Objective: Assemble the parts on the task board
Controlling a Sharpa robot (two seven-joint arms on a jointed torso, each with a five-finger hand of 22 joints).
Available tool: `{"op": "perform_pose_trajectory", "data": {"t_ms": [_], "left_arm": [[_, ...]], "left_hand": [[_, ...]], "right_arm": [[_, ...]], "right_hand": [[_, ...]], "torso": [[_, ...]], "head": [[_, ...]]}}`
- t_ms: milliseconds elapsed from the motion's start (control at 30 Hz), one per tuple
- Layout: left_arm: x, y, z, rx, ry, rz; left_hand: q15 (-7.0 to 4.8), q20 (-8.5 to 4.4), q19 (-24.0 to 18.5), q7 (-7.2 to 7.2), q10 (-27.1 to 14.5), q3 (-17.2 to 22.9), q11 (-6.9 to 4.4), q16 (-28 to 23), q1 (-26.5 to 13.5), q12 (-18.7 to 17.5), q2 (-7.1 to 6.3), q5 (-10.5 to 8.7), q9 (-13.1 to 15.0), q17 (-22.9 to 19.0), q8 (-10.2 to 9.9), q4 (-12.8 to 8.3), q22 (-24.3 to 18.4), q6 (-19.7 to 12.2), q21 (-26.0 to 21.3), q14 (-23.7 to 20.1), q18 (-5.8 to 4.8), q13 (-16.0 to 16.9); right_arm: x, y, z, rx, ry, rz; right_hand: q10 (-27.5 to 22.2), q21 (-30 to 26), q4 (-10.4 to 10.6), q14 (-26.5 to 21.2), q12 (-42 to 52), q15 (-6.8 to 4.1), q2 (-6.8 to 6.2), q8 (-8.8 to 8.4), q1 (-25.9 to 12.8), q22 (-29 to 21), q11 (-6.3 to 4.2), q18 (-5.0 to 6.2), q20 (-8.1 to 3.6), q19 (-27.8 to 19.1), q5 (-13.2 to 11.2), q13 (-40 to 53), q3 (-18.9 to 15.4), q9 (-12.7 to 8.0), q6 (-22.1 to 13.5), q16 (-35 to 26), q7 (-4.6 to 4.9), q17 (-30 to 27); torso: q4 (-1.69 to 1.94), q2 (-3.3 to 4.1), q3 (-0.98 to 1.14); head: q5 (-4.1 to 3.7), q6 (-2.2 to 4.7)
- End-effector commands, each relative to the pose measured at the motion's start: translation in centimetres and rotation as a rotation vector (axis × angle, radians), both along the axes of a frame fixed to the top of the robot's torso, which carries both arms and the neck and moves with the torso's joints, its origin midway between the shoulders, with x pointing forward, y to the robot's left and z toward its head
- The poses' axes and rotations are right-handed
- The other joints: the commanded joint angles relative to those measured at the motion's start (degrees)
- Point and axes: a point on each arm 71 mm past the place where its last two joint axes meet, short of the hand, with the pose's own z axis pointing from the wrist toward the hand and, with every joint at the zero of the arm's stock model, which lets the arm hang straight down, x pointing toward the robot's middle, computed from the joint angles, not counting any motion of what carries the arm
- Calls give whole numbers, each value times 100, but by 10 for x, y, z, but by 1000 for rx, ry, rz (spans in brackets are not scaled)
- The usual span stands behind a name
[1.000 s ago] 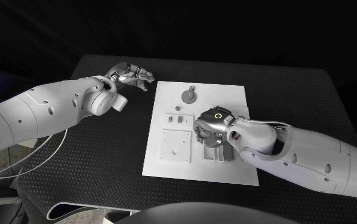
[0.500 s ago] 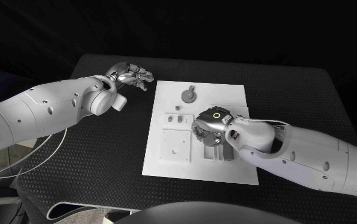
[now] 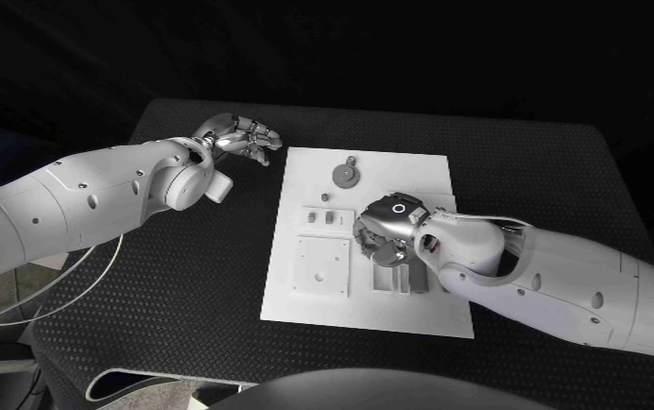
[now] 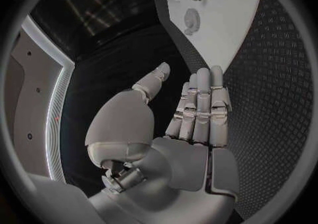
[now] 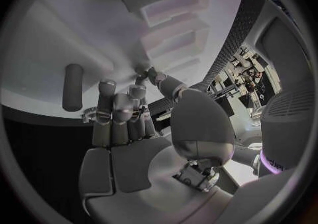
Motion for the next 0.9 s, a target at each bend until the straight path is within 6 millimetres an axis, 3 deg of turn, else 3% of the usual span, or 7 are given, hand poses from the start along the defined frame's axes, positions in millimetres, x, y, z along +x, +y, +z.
{"op": "perform_pose_trajectory", "data": {"t_ms": [33,133,467,667,900], "left_arm": [[0,-2,1,-1,0,-15],[-1,-2,1,-1,0,-16],[-1,-3,1,-2,1,-17],[-1,-3,0,-2,4,-20],[-1,-3,0,-2,7,-23]], "left_hand": [[17,-8,40,14,-38,-21,-2,25,33,-8,19,-36,-10,5,21,-11,-9,21,-29,40,102,8],[18,-7,39,14,-38,-21,-2,25,32,-8,18,-36,-10,5,21,-11,-10,20,-29,40,102,8],[18,-7,40,15,-40,-22,-1,25,29,-8,17,-36,-11,6,20,-8,-10,18,-29,40,102,8],[19,-6,40,15,-39,-22,-1,25,29,-7,17,-36,-11,6,20,-7,-10,18,-29,41,102,9],[17,-6,40,17,-25,-22,-5,25,24,2,19,-36,-13,6,20,-3,-10,16,-29,41,103,13]], "right_arm": [[3,-10,-12,-81,33,-31],[4,-11,-13,-83,35,-29],[2,-8,-11,-60,23,-10],[1,-6,-8,-25,12,3],[0,-7,1,112,9,-3]], "right_hand": [[-46,5,44,-20,27,19,-45,-36,3,89,12,75,31,1,-30,-10,3,-55,-32,25,-3,-6],[-52,7,55,-19,45,18,11,-27,37,92,10,75,26,-1,-30,-22,32,-52,-18,33,-7,-6],[8,76,-233,41,181,-38,608,112,118,114,-55,75,-7,17,-30,-104,11,18,207,117,-75,6],[40,98,-285,70,222,-56,695,145,118,112,-75,75,-23,36,-29,-130,7,38,258,149,-96,13],[75,123,-294,103,260,-74,701,169,121,112,-94,75,-44,67,-29,-148,-3,53,297,175,-115,18]], "torso": [[-1,1,-1],[0,1,-1],[3,-1,2],[4,-1,2],[0,1,5]], "head": [[-4,-4],[-8,-3],[-19,3],[-14,13],[-2,37]]}}
